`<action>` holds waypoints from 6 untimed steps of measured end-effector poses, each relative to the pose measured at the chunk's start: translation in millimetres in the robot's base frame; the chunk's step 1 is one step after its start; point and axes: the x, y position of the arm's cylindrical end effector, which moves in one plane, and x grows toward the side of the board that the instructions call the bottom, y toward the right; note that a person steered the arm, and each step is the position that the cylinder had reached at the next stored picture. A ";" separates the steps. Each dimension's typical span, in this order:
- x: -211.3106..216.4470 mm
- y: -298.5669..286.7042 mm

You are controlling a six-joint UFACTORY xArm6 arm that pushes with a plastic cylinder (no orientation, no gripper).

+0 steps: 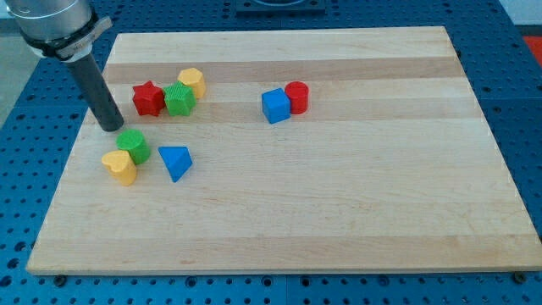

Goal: Push the yellow heart below the blue triangle

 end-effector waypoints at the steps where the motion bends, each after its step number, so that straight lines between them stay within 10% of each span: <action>1: 0.3 23.4; 6: 117.2 10.4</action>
